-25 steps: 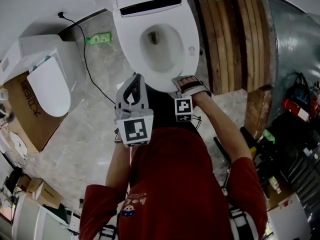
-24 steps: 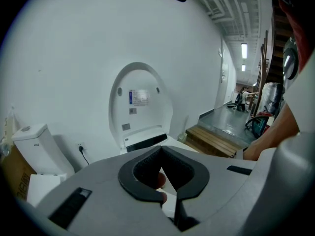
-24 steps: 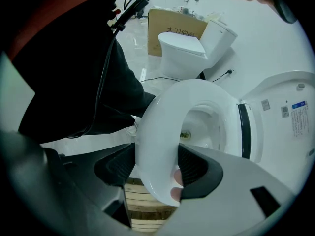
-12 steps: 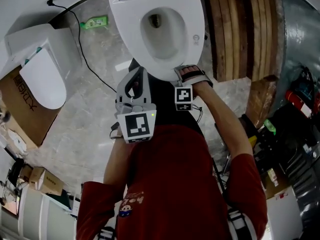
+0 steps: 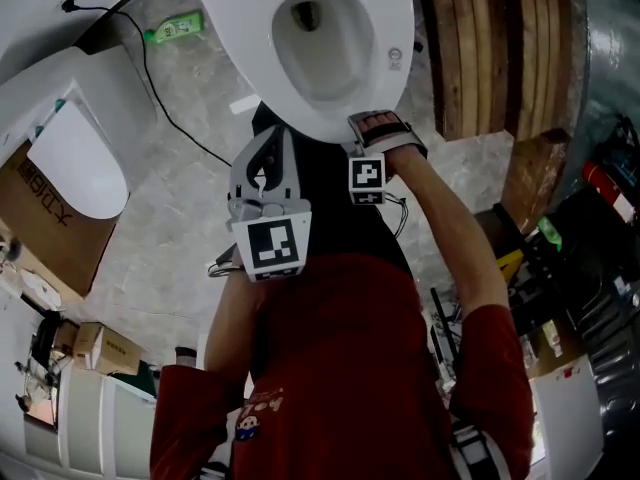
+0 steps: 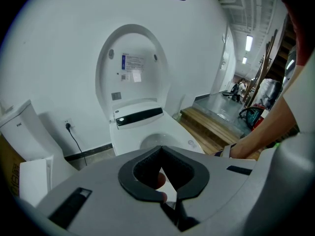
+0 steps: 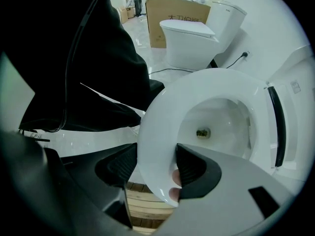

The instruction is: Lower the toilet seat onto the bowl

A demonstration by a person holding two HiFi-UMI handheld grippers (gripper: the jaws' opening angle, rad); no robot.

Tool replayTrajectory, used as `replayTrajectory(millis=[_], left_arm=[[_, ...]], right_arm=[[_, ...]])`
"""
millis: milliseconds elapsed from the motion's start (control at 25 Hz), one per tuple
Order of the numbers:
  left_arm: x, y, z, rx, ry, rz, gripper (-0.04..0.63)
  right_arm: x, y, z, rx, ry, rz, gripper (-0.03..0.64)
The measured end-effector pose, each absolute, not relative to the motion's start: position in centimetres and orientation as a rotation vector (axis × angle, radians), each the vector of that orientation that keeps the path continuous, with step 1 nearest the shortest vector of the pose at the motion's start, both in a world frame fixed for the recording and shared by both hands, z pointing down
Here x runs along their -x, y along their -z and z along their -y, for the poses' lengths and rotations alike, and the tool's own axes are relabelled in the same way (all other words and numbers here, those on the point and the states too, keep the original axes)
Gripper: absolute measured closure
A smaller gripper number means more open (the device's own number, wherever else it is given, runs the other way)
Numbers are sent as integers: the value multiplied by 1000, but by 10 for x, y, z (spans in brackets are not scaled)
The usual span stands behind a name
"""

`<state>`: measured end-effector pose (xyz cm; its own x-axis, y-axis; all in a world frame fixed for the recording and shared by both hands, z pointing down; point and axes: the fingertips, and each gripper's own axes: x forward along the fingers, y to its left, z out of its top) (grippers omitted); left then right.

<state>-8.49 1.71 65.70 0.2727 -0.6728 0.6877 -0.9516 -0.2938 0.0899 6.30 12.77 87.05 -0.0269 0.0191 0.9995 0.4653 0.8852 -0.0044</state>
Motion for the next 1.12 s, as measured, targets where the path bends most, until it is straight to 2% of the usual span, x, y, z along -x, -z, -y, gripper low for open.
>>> replayTrajectory(millis=[360, 1120], left_arm=[[83, -684, -24, -2011, -815, 1366, 584], [77, -672, -13, -2046, -790, 1401, 584]], right_arm=[[-60, -903, -124, 376, 333, 1574, 373], [-57, -924, -123, 290, 310, 1580, 373]])
